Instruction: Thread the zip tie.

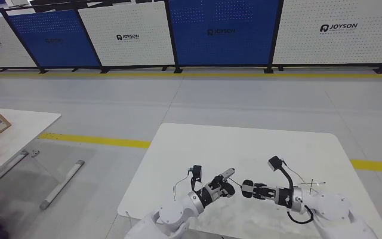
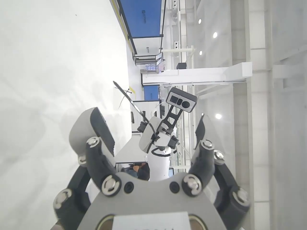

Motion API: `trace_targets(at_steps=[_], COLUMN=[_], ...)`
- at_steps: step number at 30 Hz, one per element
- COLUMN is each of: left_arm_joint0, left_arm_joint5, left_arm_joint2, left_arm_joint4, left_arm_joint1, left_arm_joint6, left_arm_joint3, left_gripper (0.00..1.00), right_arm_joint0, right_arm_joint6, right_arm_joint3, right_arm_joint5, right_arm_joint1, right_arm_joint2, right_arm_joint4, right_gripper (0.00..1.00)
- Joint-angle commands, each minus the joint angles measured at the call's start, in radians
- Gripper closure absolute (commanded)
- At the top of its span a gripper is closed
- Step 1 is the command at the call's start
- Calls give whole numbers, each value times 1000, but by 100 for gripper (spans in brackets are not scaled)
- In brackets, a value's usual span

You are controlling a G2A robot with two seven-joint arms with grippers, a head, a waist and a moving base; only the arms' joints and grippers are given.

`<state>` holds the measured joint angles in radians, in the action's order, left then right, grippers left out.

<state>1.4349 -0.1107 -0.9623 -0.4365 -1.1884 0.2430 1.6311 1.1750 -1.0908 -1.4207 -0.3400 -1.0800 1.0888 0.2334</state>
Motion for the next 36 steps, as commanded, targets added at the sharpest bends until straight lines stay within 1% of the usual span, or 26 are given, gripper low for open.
trace_targets(at_steps=[1,4,11,12,13,16,18,21,24,29,30,31,36], left_arm_joint0=[-1,-1,1,1,2,5,9,18,25,26,26,26,25], left_arm_joint5=[-3,-4,-10,-14,-16,-18,-25,-40,-54,-51,-51,-50,-48], left_arm_joint2=[-1,-1,-3,-4,-3,-5,-7,-11,-15,-17,-17,-17,-19], left_arm_joint4=[-3,-4,2,9,11,13,21,36,51,53,53,53,53], left_arm_joint1=[0,-1,-1,-1,-1,-1,0,1,3,3,3,2,2], left_arm_joint6=[5,13,17,15,15,17,20,23,22,22,22,21,16], left_arm_joint3=[-3,-2,-2,-2,-2,-3,-1,4,9,9,8,8,5], left_gripper=[9,28,45,51,53,56,56,55,57,59,58,59,71], right_arm_joint0=[-1,-4,-9,-9,-10,-13,-15,-17,-19,-22,-23,-23,-22], right_arm_joint6=[-12,-21,-30,-31,-32,-29,-28,-28,-31,-34,-34,-34,-35], right_arm_joint3=[2,6,13,14,15,25,32,41,46,47,47,47,46], right_arm_joint5=[0,0,0,0,0,0,0,0,0,0,0,0,0], right_arm_joint1=[-1,-4,-10,-10,-11,-13,-14,-15,-17,-19,-20,-20,-21], right_arm_joint2=[-1,-2,-3,-4,-4,-3,-1,3,2,-3,-3,-3,1], right_arm_joint4=[5,5,5,4,4,3,4,7,5,1,-1,-2,-4], right_gripper=[100,100,100,100,100,100,100,100,100,100,100,100,100])
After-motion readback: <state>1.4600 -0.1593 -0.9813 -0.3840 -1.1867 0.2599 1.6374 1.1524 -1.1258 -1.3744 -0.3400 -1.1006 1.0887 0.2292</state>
